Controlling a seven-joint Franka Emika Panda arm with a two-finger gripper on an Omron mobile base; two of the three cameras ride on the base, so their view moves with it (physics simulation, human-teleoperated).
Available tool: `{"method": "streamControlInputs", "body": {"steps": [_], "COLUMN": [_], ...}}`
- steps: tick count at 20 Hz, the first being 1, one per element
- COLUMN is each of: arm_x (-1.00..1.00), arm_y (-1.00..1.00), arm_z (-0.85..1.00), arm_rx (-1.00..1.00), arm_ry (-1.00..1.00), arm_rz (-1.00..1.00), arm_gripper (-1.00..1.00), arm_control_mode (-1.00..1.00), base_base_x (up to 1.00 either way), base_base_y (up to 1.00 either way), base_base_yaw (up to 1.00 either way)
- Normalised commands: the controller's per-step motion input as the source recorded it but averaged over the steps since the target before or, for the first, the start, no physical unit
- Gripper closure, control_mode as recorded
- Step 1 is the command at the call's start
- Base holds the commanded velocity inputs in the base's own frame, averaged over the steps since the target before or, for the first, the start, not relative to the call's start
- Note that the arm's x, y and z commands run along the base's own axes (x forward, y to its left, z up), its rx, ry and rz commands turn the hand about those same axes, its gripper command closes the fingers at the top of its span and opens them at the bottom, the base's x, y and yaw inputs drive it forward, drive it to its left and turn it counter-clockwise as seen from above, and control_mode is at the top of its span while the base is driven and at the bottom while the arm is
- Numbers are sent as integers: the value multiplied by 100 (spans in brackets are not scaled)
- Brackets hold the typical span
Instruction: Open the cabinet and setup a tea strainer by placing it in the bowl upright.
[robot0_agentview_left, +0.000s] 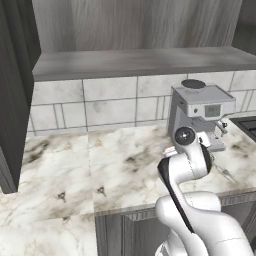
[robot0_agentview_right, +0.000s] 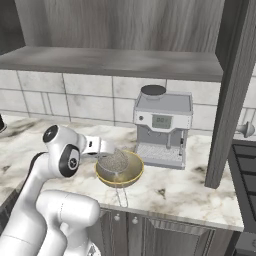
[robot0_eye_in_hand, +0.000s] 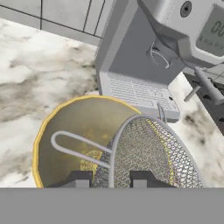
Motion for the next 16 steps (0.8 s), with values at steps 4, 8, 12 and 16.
{"method": "streamControlInputs", "body": {"steps": [4,8,12,16], "arm_x": [3,8,13,1], "arm_y": [0,0,1,15], "arm_z": [-50,-57,-43,-43], "arm_rx": [-4,-7,-5,-4], "arm_ry": [-14,-7,1,8], "arm_rz": [-7,-5,-5,-4], "arm_gripper": [100,100,100,100], "arm_control_mode": [-100,-100,-100,-100], "base_base_x": [0,0,0,0], "base_base_y": [0,0,0,0], "base_base_yaw": [0,0,0,0]}}
